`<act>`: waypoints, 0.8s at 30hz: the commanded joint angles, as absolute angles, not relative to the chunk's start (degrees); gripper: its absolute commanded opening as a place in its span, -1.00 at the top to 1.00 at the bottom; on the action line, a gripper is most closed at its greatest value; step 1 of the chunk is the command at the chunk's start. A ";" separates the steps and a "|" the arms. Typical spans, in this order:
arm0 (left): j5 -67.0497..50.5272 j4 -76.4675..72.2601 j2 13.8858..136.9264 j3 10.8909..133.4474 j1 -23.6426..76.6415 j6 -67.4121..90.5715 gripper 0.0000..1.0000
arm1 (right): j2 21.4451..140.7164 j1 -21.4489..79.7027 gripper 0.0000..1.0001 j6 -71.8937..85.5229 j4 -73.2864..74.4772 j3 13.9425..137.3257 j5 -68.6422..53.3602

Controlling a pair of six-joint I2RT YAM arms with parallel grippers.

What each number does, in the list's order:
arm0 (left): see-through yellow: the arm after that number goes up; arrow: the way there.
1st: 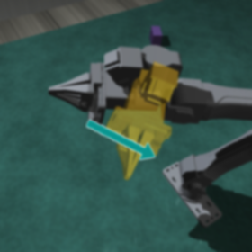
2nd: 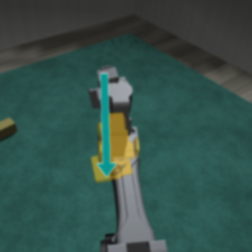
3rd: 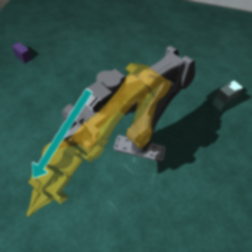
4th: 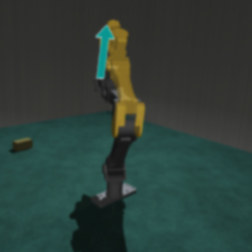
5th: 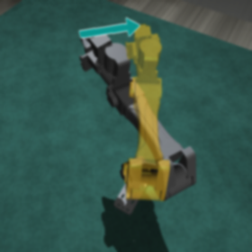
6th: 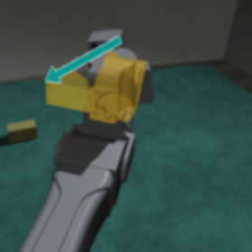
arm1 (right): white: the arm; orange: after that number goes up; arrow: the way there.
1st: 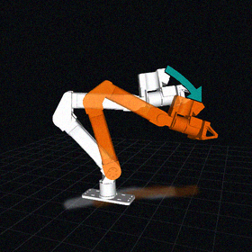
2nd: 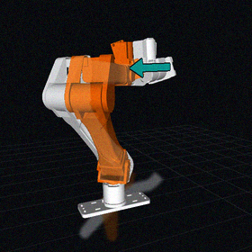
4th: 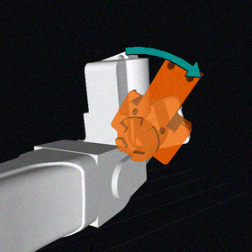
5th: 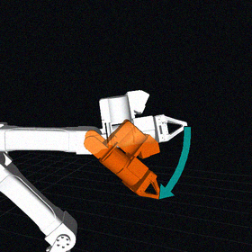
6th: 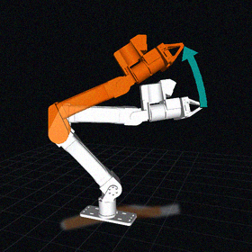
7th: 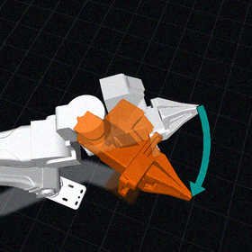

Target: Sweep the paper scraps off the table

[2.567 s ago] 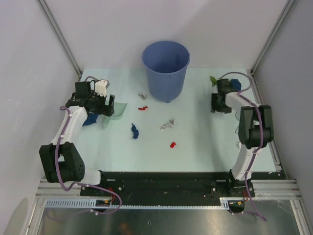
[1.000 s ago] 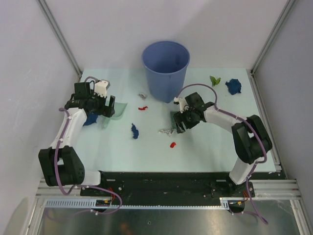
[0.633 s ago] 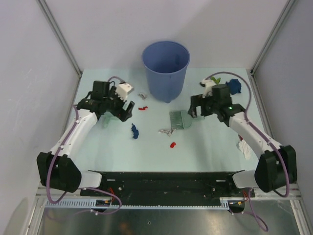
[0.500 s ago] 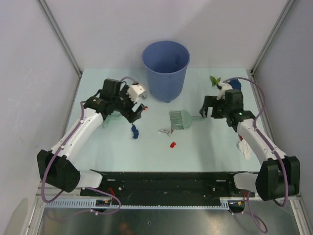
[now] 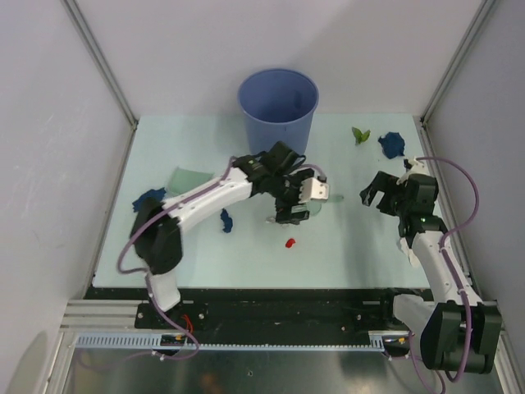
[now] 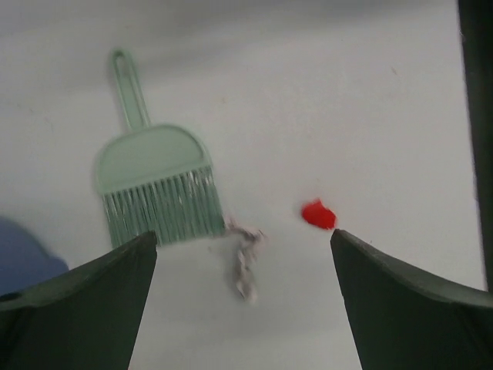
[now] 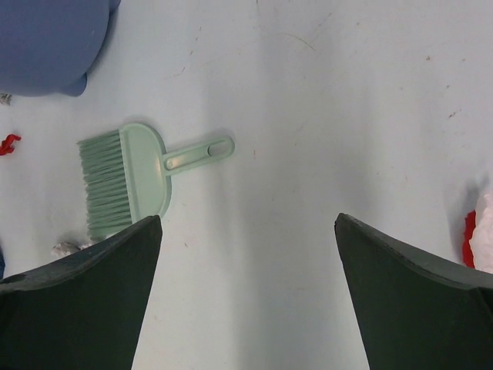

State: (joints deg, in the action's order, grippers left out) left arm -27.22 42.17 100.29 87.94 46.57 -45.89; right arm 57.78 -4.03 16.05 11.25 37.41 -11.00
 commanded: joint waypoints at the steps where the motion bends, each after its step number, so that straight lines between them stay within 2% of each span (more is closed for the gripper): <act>1: -34.36 42.10 110.37 100.43 46.05 -51.24 -0.96 | 57.48 -4.92 -1.00 16.17 7.48 36.39 -12.65; 8: -29.72 41.93 122.68 112.56 49.21 -53.71 -0.96 | 60.29 -5.19 -0.99 16.52 5.54 35.25 -14.15; 13: -16.36 42.10 140.34 137.32 50.80 -34.56 -0.87 | 61.52 -5.36 -1.00 16.79 4.31 35.07 -15.38; 14: -15.91 42.10 141.84 137.98 50.80 -34.02 -0.82 | 61.26 -5.36 -0.99 16.79 4.22 35.07 -15.47; 18: -19.33 41.92 143.78 135.18 50.80 -33.23 -0.83 | 60.21 -5.54 -1.00 16.87 4.57 35.16 -14.86; 24: -15.82 41.75 147.56 137.81 50.01 -29.10 -0.82 | 59.06 -6.15 -1.00 17.23 4.66 35.07 -14.06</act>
